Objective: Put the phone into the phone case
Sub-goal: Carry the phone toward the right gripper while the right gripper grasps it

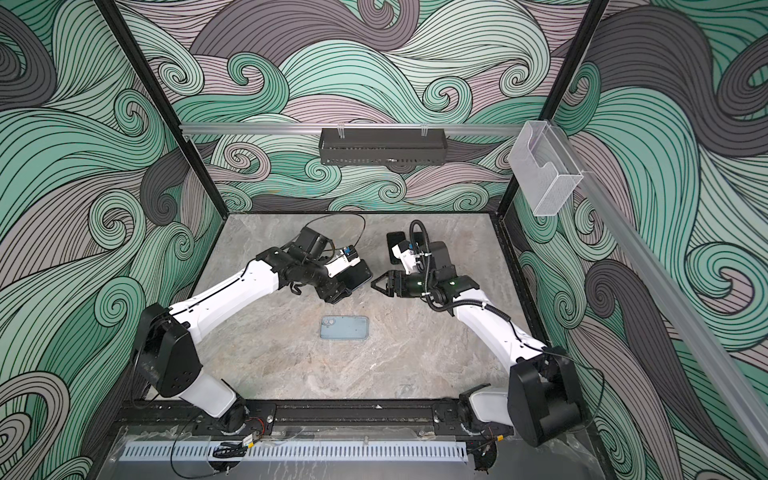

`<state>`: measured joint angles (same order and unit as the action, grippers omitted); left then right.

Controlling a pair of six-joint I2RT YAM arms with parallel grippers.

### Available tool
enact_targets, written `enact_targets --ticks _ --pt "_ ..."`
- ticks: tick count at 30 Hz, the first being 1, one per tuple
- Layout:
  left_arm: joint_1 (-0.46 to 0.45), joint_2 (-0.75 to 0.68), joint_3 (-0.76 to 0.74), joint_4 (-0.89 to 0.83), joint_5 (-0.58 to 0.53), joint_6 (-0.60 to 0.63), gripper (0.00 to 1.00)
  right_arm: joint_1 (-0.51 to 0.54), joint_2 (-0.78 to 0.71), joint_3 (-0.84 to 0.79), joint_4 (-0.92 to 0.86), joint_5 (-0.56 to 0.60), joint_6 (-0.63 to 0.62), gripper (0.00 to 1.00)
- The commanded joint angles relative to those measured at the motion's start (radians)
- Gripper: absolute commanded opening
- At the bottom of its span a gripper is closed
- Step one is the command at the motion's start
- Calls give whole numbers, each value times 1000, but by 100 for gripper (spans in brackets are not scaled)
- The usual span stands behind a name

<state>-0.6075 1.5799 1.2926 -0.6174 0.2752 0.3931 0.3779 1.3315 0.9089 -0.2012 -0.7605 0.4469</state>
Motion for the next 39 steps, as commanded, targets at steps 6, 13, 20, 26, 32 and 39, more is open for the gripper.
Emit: enact_targets --ticks 6,13,20,26,32,39 --pt "-59 -60 2 64 16 -16 0 0 14 24 87 -89 59 66" --pt "-96 -77 20 51 -13 -2 0 0 26 26 98 -108 73 58" --pt "-125 -89 29 39 -33 16 0 0 33 20 127 -133 98 46" --pt "-141 -98 36 28 -74 37 0 0 29 22 129 -145 107 25" --pt "-144 -102 26 29 -86 32 2 -2 17 15 115 -145 105 7" --pt "-146 -116 -2 60 -96 3 23 -4 3 2 119 -153 113 0"
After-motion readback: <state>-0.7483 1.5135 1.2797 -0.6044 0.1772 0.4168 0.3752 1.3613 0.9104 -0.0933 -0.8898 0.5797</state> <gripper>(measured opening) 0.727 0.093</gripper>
